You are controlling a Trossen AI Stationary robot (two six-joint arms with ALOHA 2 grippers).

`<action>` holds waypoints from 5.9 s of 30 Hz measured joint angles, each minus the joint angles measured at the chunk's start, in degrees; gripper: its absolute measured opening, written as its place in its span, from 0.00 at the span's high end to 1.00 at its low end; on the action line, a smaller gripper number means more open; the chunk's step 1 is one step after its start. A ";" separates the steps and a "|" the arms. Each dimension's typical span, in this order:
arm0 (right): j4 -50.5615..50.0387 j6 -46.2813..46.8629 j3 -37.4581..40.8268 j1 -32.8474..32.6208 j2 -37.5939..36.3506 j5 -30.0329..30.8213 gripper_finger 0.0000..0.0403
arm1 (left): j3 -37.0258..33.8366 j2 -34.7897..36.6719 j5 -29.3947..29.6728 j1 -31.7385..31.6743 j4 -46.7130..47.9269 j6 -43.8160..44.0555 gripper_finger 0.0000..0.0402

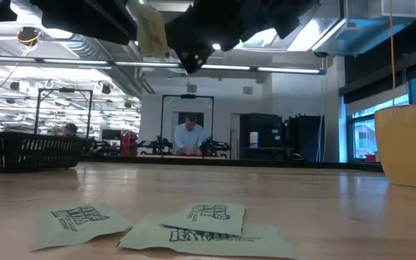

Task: Pick and place Stevia / Truvia into bins
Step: Put the stevia packet into the black bin

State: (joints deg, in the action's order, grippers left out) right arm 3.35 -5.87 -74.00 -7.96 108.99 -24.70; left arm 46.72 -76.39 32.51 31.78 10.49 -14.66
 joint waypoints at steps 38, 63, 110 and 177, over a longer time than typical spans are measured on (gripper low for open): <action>2.50 -0.20 -0.15 1.56 -0.13 -0.73 0.93 | 0.00 -0.01 -7.61 -0.01 -7.31 -7.08 0.99; -15.41 -0.37 -0.15 2.83 -0.13 10.09 0.73 | 0.04 -0.01 8.34 -5.60 59.94 67.09 0.99; -13.99 -1.80 -0.09 1.27 -0.13 6.78 0.73 | 0.04 -7.01 -0.39 -15.60 58.42 67.81 0.82; -15.07 -1.92 -0.40 -13.65 13.70 30.46 0.86 | 0.04 -4.38 -3.22 -7.03 7.45 33.99 0.83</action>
State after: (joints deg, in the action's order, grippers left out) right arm -11.72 -7.79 -74.40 -21.61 122.69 5.76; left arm 46.76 -80.77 29.29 24.75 17.95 19.33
